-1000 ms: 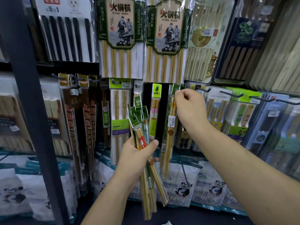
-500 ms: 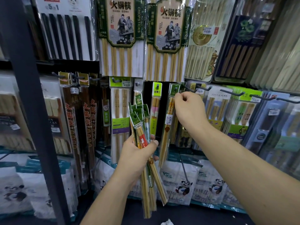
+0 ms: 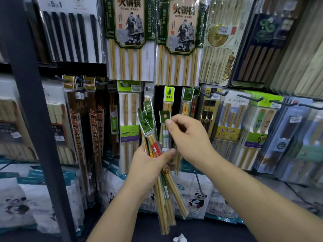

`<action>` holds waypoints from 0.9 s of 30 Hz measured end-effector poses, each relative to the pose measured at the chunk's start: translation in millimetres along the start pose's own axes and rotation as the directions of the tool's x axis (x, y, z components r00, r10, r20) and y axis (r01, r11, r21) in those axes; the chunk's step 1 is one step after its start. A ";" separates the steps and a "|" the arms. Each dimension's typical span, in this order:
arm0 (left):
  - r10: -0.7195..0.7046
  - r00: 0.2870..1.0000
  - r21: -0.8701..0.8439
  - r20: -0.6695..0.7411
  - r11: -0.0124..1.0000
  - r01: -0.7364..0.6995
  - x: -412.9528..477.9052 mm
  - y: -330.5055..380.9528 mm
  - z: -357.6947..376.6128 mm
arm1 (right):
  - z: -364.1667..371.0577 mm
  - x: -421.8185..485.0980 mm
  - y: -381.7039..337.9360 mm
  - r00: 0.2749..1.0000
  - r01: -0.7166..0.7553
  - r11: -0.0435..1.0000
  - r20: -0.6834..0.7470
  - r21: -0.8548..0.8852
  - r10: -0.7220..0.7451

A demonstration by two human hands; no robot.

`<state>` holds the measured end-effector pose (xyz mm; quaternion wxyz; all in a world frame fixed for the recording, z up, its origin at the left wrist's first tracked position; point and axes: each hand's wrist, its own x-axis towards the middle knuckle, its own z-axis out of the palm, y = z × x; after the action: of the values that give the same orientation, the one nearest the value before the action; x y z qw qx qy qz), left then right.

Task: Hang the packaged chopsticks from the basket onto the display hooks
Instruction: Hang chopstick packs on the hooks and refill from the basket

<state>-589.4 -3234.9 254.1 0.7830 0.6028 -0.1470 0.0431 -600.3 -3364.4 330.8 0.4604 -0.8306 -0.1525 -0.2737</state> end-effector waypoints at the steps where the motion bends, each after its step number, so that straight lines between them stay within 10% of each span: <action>1: 0.014 1.000 0.001 -0.011 1.000 -0.014 0.7 0.3 -0.2 | -2.0 2.5 -0.5 1.000 0.005 1.000 -0.024 -0.029 -0.006; 7: 0.046 0.997 -0.017 -0.057 0.999 -0.047 1.9 2.0 -4.2 | -25.2 28.6 -2.5 0.962 -0.092 0.995 -0.255 0.028 0.096; 27: -0.002 0.997 -0.010 0.079 1.000 0.003 1.5 -2.5 -0.5 | -29.1 47.3 -4.8 0.938 -0.167 0.984 -0.298 0.062 0.178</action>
<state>-587.3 -3235.2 252.1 0.7798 0.6002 -0.1773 0.0175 -573.8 -3386.5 374.6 0.5153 -0.7806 -0.0118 -0.3535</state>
